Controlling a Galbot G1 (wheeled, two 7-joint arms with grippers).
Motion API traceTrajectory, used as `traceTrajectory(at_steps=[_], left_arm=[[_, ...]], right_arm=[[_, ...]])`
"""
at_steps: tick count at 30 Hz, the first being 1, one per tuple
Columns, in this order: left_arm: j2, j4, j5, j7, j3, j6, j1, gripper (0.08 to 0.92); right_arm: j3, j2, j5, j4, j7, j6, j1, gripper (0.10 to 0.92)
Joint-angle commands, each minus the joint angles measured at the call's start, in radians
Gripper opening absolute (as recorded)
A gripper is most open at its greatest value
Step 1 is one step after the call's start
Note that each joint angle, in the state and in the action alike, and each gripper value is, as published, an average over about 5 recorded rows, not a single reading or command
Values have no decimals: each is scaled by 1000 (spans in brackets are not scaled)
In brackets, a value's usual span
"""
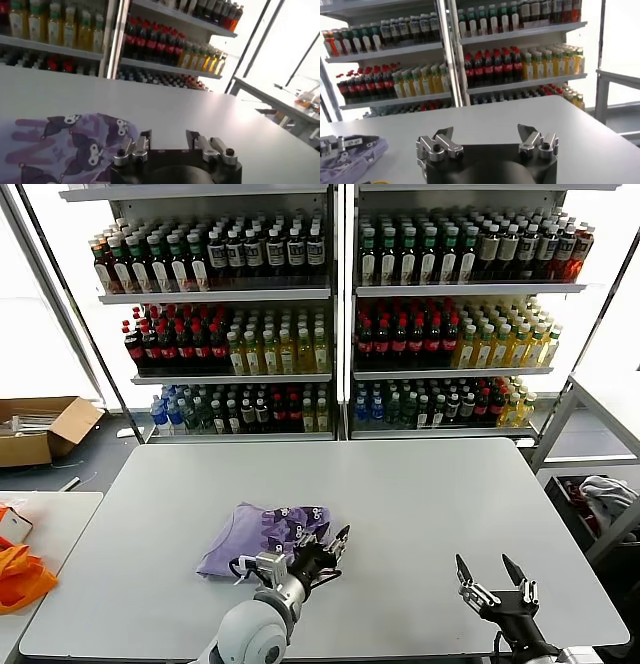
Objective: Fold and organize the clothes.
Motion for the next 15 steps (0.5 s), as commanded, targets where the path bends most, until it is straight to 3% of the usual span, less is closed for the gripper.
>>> traceTrajectory(at_steps=[1,5,10,15], left_arm=[[68,-199,-68,95,-140,-45,52,556],[128,-274,-51,129,-302,-55,119,660],[141,-331,-62,132,-460,-52,194,790],[124,-366,-54,138,-517,-53,280,821]], right_arm=[[-255,-14,35,-67,133,-152,236,823],[-451,10,87,-141,207,-227,399,823],[-617,50,108,-241,229,-260,529,823],[-690,33,183,-318,216,-292,604,823]])
